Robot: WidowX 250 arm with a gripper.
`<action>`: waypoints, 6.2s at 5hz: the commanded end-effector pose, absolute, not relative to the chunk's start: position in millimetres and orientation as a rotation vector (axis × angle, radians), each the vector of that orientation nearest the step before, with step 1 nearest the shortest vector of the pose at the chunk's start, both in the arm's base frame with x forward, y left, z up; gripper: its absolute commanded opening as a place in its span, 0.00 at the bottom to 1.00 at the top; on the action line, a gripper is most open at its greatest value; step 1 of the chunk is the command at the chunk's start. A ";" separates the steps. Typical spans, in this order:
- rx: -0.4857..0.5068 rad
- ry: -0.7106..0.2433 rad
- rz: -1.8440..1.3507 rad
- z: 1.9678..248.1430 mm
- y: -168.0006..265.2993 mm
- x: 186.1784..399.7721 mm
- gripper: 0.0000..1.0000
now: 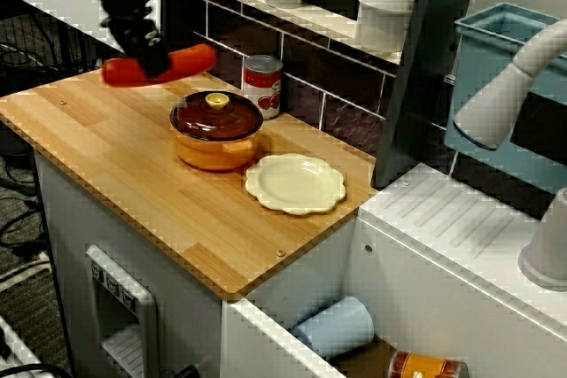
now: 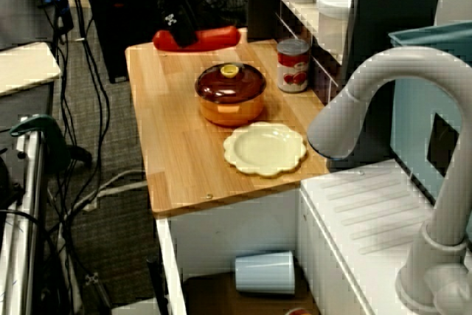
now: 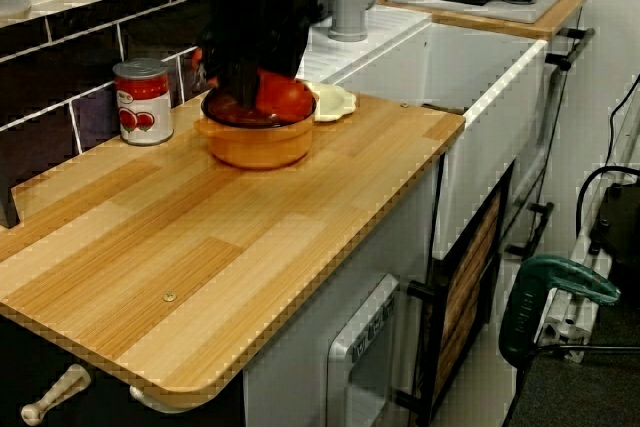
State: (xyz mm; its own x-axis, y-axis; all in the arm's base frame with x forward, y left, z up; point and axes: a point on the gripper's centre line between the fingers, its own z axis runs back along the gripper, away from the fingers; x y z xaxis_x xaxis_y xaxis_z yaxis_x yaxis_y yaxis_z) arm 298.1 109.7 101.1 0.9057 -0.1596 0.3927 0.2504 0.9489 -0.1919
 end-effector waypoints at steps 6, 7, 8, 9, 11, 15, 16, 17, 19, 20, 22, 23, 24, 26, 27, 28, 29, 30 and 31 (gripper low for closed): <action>0.070 -0.458 -0.144 71.9 172.5 301.4 0.00; 0.073 -0.450 -0.154 72.3 167.7 298.7 1.00; 0.060 -0.435 -0.163 72.0 166.3 299.5 1.00; 0.026 -0.424 -0.164 74.4 168.2 299.7 1.00; -0.066 -0.372 -0.200 93.5 152.4 310.7 1.00; -0.079 -0.299 -0.321 111.9 75.6 333.3 1.00; -0.048 -0.299 -0.369 113.9 63.6 337.1 1.00; -0.036 -0.276 -0.405 117.1 52.4 338.0 1.00; -0.027 -0.262 -0.422 114.9 41.4 335.9 1.00; -0.026 -0.264 -0.412 113.8 42.3 336.7 1.00; -0.019 -0.268 -0.387 109.3 45.8 338.7 1.00; -0.017 -0.265 -0.382 106.3 46.7 340.2 1.00; -0.015 -0.266 -0.375 104.8 46.5 339.2 1.00; -0.008 -0.252 -0.381 96.8 42.5 338.2 1.00; -0.003 -0.249 -0.373 92.4 42.1 339.4 0.88; -0.010 -0.264 -0.360 90.4 43.0 337.8 0.00; -0.016 -0.264 -0.362 91.3 43.4 336.5 0.00; -0.025 -0.264 -0.362 97.0 46.1 336.5 0.00; -0.046 -0.267 -0.364 104.6 48.1 334.3 0.00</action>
State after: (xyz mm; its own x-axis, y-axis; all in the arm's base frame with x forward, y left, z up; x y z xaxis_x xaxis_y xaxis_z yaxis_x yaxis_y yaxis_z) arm 336.2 43.8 79.4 0.9151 -0.3417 0.2139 0.3567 0.9336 -0.0346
